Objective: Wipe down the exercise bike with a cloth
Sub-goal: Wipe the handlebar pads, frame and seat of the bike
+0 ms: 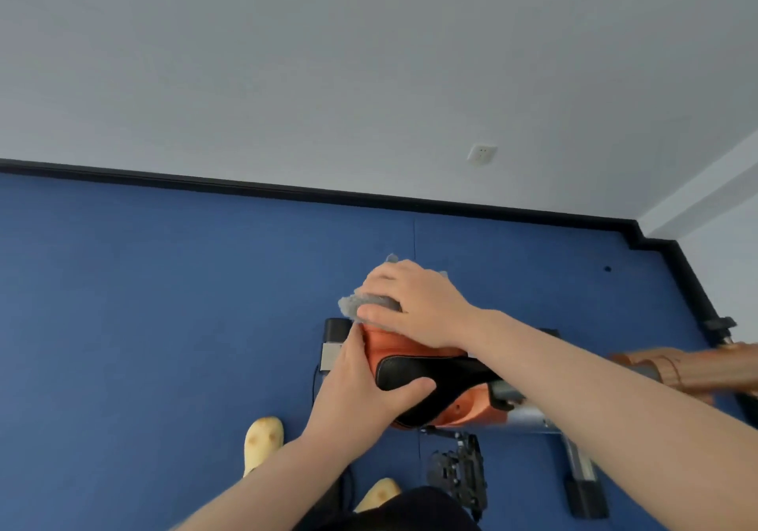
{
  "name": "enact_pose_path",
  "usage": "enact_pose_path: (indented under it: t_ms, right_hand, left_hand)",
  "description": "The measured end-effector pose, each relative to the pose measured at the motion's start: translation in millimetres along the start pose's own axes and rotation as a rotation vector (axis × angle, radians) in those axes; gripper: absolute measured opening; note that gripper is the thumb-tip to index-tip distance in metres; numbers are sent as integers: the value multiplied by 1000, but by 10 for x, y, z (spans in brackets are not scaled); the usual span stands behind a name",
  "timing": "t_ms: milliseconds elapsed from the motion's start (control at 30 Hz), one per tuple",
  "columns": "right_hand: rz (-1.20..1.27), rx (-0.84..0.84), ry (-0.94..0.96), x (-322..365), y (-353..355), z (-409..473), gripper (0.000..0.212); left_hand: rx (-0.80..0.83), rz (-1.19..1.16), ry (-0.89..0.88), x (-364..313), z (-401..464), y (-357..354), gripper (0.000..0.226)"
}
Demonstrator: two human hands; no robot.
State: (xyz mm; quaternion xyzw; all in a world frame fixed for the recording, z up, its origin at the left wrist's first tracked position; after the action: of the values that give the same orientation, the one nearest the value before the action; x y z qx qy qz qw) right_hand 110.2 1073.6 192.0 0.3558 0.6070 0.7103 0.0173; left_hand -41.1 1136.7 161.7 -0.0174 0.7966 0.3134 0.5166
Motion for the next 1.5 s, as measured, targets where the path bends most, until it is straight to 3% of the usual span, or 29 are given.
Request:
enact_pose_path:
  t_ms: [67, 167, 200, 267, 333, 367, 500, 533, 600, 667, 733, 800, 900, 967, 1067, 1133, 1267, 1367, 1433, 1500]
  right_hand:
    - [115, 99, -87, -54, 98, 101, 38]
    - [137, 150, -291, -44, 109, 237, 40]
    - [25, 144, -208, 16, 69, 231, 43]
    - [-187, 93, 139, 203, -33, 106, 45]
    - [-236, 122, 372, 259, -27, 48, 44]
    - [-229, 153, 360, 222, 19, 98, 44]
    - [-54, 118, -76, 120, 69, 269, 50]
    - [-114, 65, -44, 168, 25, 224, 45]
    - [-222, -18, 212, 268, -71, 25, 34]
    - [-160, 38, 314, 185, -6, -12, 33]
    - [-20, 62, 47, 89, 104, 79, 35]
    - [33, -17, -237, 26, 44, 106, 38]
    - [-133, -202, -150, 84, -72, -253, 44]
    - [-104, -198, -136, -59, 6, -562, 50]
    - [-161, -146, -446, -375, 119, -684, 40]
    - [-288, -84, -549, -329, 76, -496, 37]
    - [-177, -255, -402, 66, -83, -199, 42]
    - [-22, -200, -193, -3, 46, -424, 42]
    - [19, -128, -328, -206, 129, -547, 39]
    - [-115, -51, -571, -339, 152, -451, 35]
  left_hand:
    - [-29, 3, 35, 10, -37, -21, 72]
    - [-66, 31, 60, 14, -90, -36, 60]
    - [-80, 49, 63, 17, -97, -36, 61]
    - [-94, 85, 58, 12, -115, -35, 71]
    - [-101, 87, 54, 8, -124, -38, 74]
    - [-102, 82, 58, 9, -128, -39, 69]
    - [-99, 99, 88, 0, -118, -32, 69]
    - [-99, 105, 90, -1, -127, -32, 71]
    - [-96, 98, 83, 2, -136, -37, 78]
    - [-99, 68, 78, 7, -125, -39, 83]
    - [-98, 49, 77, 6, -108, -35, 94]
    - [-106, 39, 49, 10, -110, -28, 114]
    - [-149, 57, -103, -6, -118, -5, 118]
    - [-151, 75, -209, -20, -100, 8, 110]
    - [-137, 88, -272, -35, -89, 18, 100]
    - [-123, 108, -301, -27, -82, 14, 92]
    - [-103, 137, -321, 5, -30, 50, 78]
    - [-115, 124, -333, -14, 72, 171, 59]
    - [-112, 94, -361, -81, 166, 255, 36]
    - [-98, 87, -409, -172, 258, 279, 30]
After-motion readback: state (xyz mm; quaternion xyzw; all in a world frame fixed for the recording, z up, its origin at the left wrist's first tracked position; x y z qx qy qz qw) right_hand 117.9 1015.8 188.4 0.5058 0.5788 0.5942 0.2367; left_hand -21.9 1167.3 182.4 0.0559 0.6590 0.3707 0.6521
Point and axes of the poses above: each hand's wrist, its own z-axis towards the middle knuckle, its own y-axis out of the back of the hand, x = y × z, the point moved 2 cm from there along z, towards the middle knuckle, and after that the axes turned 10 degrees about -x, right-handed, at the moved point
